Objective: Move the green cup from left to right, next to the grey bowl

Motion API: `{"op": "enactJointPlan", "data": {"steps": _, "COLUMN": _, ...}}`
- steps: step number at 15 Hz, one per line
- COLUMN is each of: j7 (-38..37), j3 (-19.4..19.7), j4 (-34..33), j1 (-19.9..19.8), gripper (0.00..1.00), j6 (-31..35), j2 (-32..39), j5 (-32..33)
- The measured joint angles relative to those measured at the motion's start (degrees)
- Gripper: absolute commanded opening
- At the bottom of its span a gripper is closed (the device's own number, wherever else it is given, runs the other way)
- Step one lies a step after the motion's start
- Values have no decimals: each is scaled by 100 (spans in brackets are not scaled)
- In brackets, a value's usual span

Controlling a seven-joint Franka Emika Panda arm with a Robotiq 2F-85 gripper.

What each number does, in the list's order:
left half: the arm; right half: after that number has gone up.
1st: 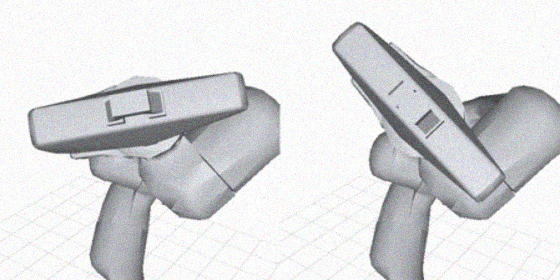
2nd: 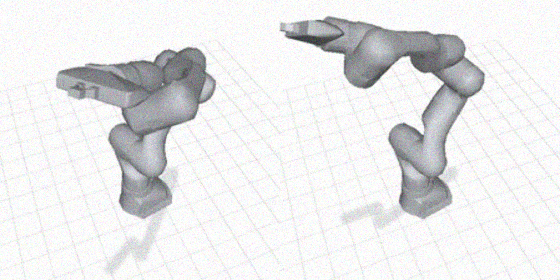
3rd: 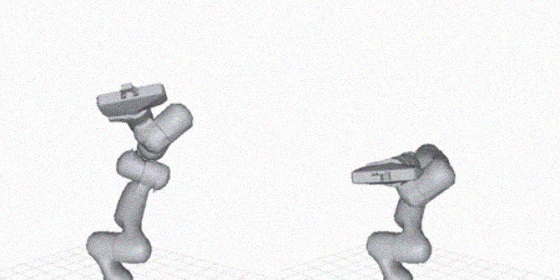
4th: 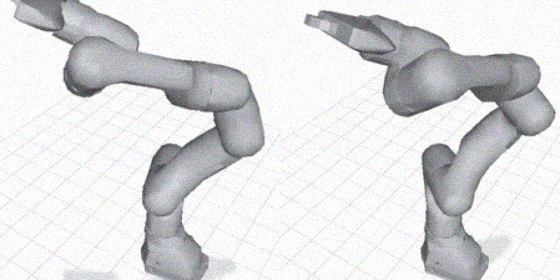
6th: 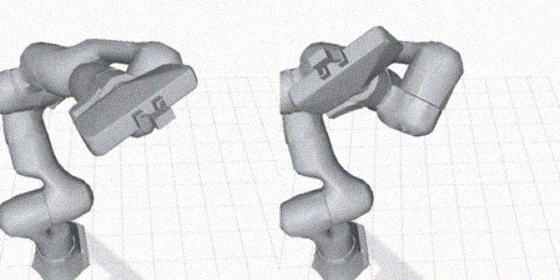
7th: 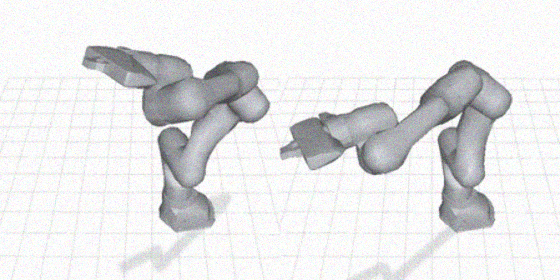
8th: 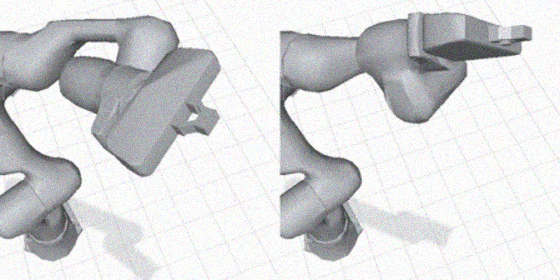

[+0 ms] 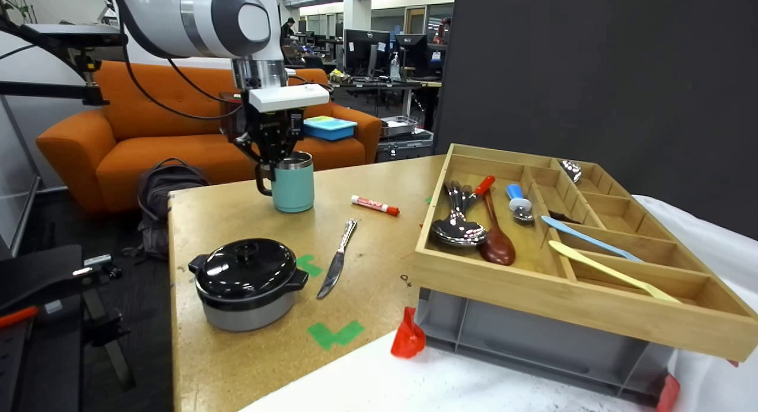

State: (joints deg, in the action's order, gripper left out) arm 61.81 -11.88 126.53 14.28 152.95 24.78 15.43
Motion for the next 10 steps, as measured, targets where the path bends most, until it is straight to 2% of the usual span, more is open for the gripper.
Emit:
{"op": "enactJointPlan", "data": {"steps": 5, "j7": -55, "j3": 45, "j4": 67, "j1": -81, "gripper": 2, "j6": 0, "j2": -65, "j5": 4}}
{"op": "enactJointPlan", "data": {"steps": 10, "j7": -136, "j3": 158, "j4": 469, "j1": -463, "gripper": 2, "j6": 11, "j2": -373, "j5": 3}}
